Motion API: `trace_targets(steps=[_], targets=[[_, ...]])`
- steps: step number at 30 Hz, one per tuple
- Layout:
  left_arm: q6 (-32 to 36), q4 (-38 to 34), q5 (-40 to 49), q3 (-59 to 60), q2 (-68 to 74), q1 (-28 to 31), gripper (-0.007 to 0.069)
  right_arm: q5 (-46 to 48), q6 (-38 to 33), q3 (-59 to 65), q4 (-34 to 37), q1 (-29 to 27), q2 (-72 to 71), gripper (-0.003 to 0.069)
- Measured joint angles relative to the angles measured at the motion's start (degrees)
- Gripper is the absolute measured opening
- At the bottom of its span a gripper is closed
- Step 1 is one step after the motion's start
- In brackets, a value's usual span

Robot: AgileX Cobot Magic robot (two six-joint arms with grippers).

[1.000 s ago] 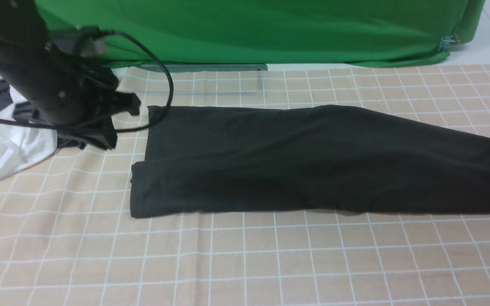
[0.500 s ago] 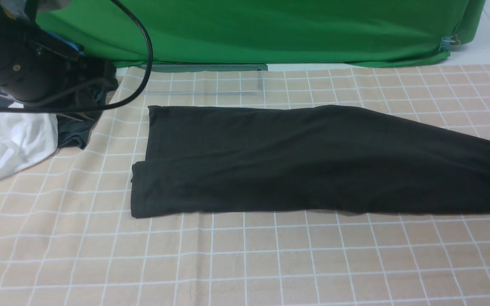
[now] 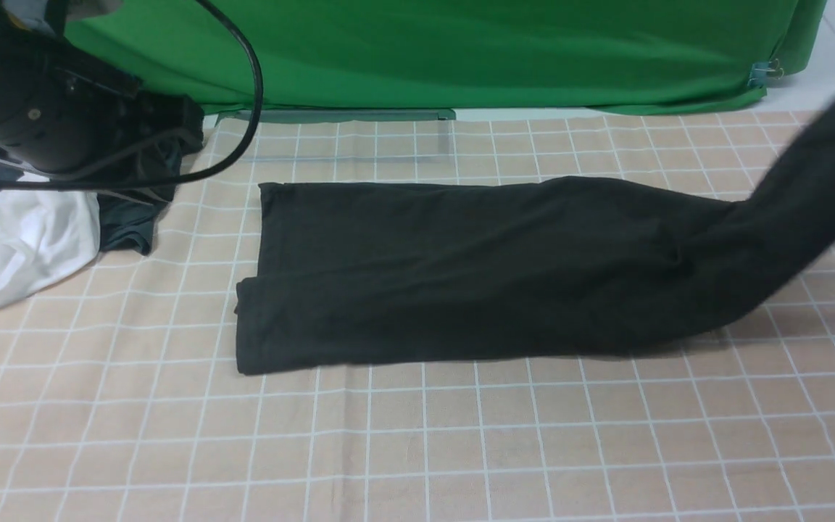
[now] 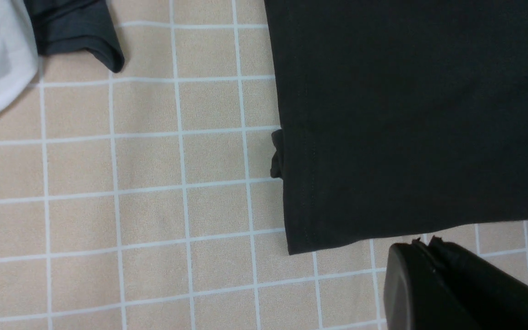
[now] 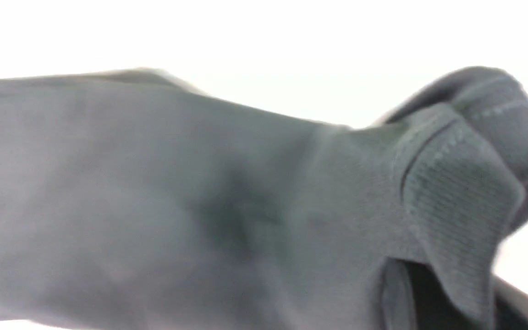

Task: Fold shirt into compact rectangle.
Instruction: 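Fold the right end of the dark garment over onto its left end with the right gripper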

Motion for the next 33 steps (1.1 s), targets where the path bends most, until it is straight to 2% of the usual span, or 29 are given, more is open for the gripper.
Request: trace_targets(steps=[1,7,10,11,17,26,28,30,32,33], targets=[[0.1,-0.2,0.0,0.0,0.0,0.0,0.0019,-0.1,0.0,-0.4,0.6,0.8,-0.1,0.0073],[1.7,-1.6,-0.3,0.1,0.0,0.0,0.0019,-5.6,1.4,-7.3,3.3,17.7,0.6,0.0072],[2.0,-2.1,-0.7,0.1,0.0,0.0,0.0019,-8.6,2.7,-9.9,3.6,23.9,2.2,0.0072],[2.2,-2.1,-0.9,0.1,0.0,0.0,0.0019,-10.2,3.3,-11.6,3.7,27.5,4.1,0.0072],[2.6,-2.1,-1.4,0.1,0.0,0.0,0.0019,-14.3,5.7,-18.9,4.2,39.8,14.4,0.0072],[2.8,-2.3,-1.7,0.1,0.0,0.0,0.0019,-20.6,9.3,-25.0,4.7,49.1,27.2,0.0092],[2.9,-2.3,-1.9,0.1,0.0,0.0,0.0019,-22.5,10.7,-25.1,4.7,50.2,29.1,0.0127],[2.9,-2.3,-2.2,0.1,0.0,0.0,0.0019,-24.4,11.1,-25.2,4.9,51.3,30.4,0.0189],[2.9,-2.3,-2.4,0.1,0.0,0.0,0.0019,-25.8,11.0,-25.2,5.1,52.4,31.2,0.0284],[2.9,-2.3,-2.4,0.1,0.0,0.0,0.0019,-25.9,11.0,-25.2,5.1,52.4,31.2,0.0295]])
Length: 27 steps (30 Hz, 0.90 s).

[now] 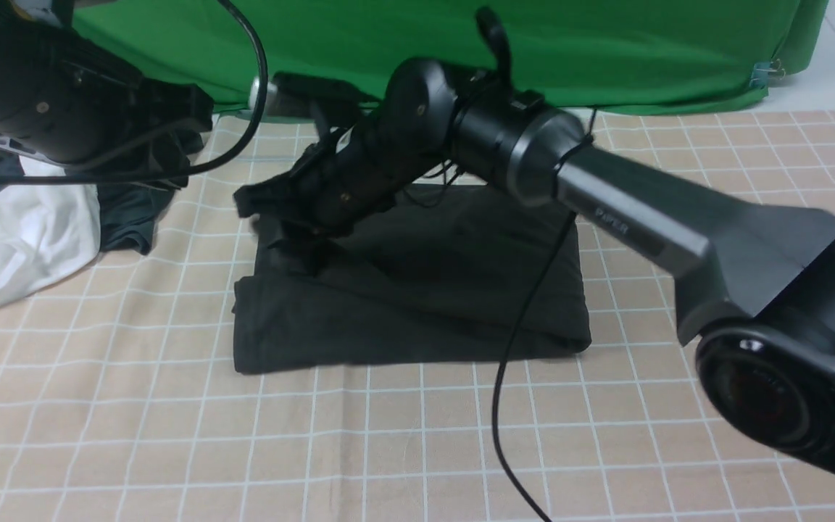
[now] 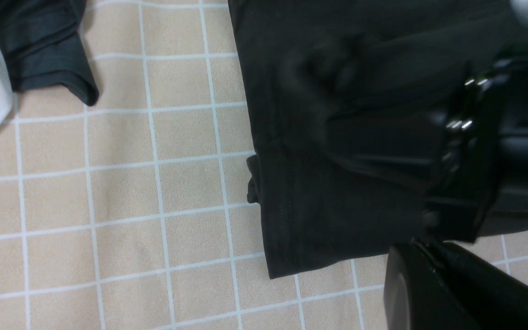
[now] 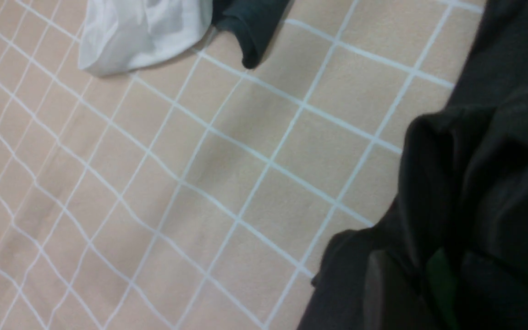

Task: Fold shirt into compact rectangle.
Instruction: 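Fold the right end of the dark garment over onto its left end with the right gripper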

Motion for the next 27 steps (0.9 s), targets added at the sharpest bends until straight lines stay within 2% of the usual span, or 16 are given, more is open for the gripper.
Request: trace_targets(steps=[1,3,6,9,12,13,14,15,16,19,22,27], targets=[[0.1,0.0,0.0,0.0,0.0,0.0,0.0019,-0.2,-0.1,-0.1,0.2,0.6,0.1,0.0365],[0.1,-0.1,0.0,0.0,0.0,0.0,0.0019,1.0,-0.7,-0.9,0.5,0.8,0.1,0.0456],[0.1,-0.1,-0.1,0.0,0.0,0.0,0.0019,7.3,-4.0,-4.2,0.2,0.0,0.0,0.0493],[0.2,-0.1,-0.5,0.0,0.0,0.0,0.0019,16.9,-5.9,-9.2,-3.3,-1.5,-0.7,0.0435],[0.5,-0.9,-3.0,0.0,0.5,0.0,0.0019,23.1,-6.4,-13.4,-10.4,-4.0,-2.1,0.0257],[1.2,-1.8,-3.8,0.0,0.9,0.0,0.0019,23.9,-6.0,-14.2,-12.5,-5.1,-3.1,0.0176],[1.8,-2.7,-4.3,0.0,1.2,0.0,0.0019,24.2,-5.7,-14.5,-13.2,-5.6,-3.5,0.0147],[4.4,-6.2,-5.1,0.0,2.5,0.0,0.0019,24.9,-5.1,-14.4,-15.1,-7.9,-5.8,0.0071],[4.4,-6.2,-5.1,0.0,2.5,0.0,0.0019,24.8,-5.1,-14.4,-15.3,-8.2,-5.8,0.0066],[9.9,-14.1,-6.7,-0.1,6.4,-0.3,0.0019,25.0,-4.9,-9.9,-16.3,-12.4,-11.2,0.0038],[11.7,-15.3,-7.1,-1.3,10.4,-2.0,0.0019,25.1,-4.8,-1.2,-16.5,-14.9,-16.4,0.0038],[11.8,-15.5,-8.4,-7.5,19.2,-5.7,0.0019,25.7,-5.4,12.9,-16.4,-15.8,-22.5,0.0038]])
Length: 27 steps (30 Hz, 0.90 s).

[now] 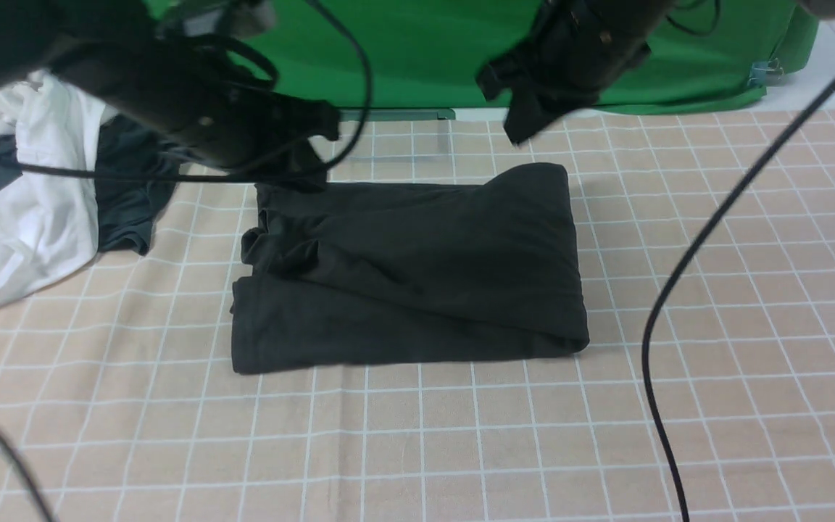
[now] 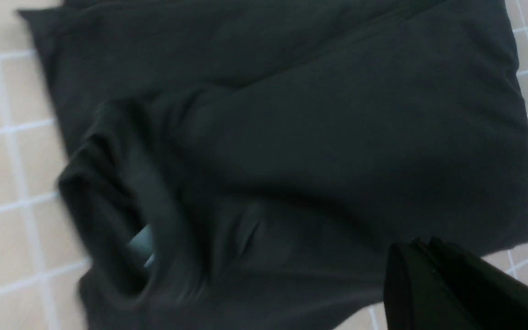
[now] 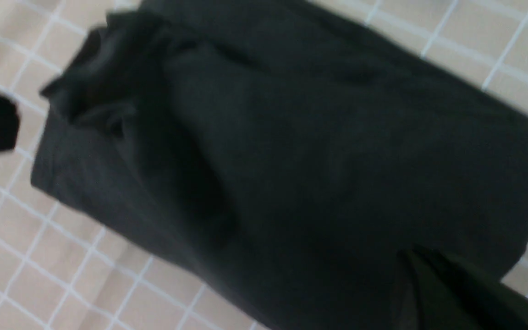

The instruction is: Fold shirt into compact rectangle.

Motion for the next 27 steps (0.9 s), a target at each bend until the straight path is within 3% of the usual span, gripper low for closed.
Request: trace_targets(steps=[6,13,19,27], targets=[[-2.1,-0.1,0.0,-8.0,10.6,-0.6,0.0019,-0.8,-0.6,12.0,0.1,0.9,-1.2,0.0038],[-4.1,3.7,6.1,-8.3,16.6,-0.5,0.0019,-7.3,-1.1,20.5,0.2,1.6,-1.2,0.0038],[-8.0,10.0,8.8,-5.7,16.8,-0.5,0.0019,-8.6,-0.9,22.5,0.2,1.6,-1.3,0.0038],[-9.2,11.4,9.0,-2.4,14.6,-0.5,0.0019,-10.6,-0.8,22.5,0.1,1.6,-1.3,0.0038]])
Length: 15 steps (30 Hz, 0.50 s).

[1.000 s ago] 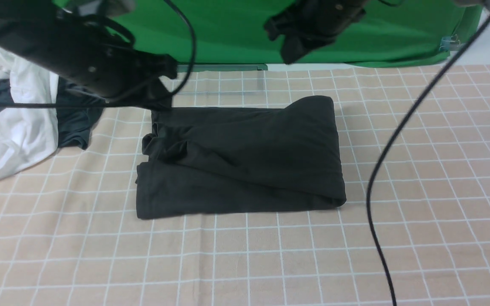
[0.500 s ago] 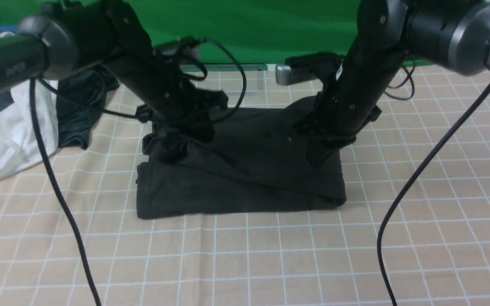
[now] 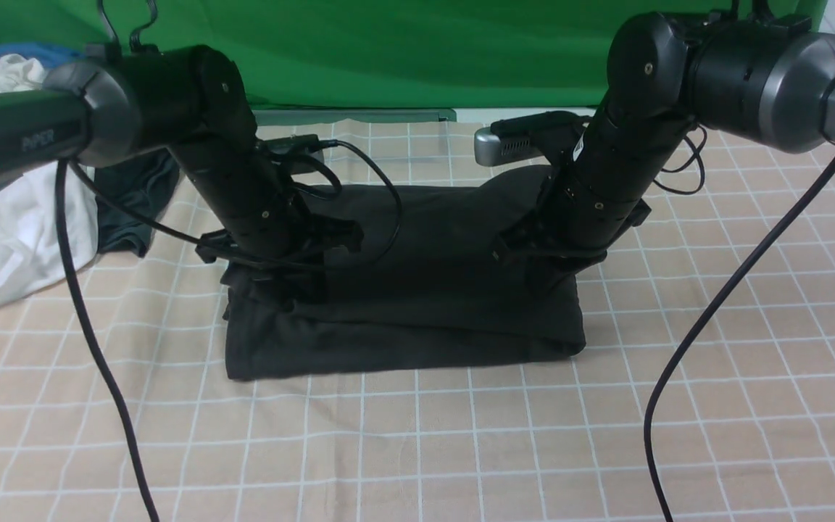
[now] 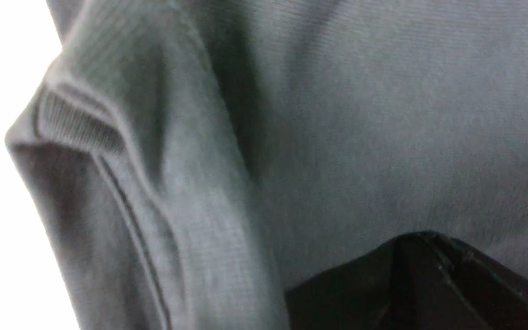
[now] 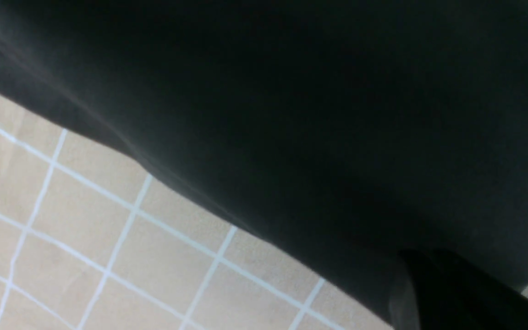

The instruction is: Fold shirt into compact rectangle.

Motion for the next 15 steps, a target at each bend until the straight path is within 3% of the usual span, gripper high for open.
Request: trace_targets(steps=[11,15], targets=[[0.2,2.6,1.1,0.3,-7.8,0.0,0.0019,-0.8,0.6,0.0,0.0,0.7,0.0,0.0038],[-2.7,6.9,1.4,2.7,-6.2,0.0,0.0019,-0.2,0.6,0.0,0.0,1.0,0.3,0.0038]])
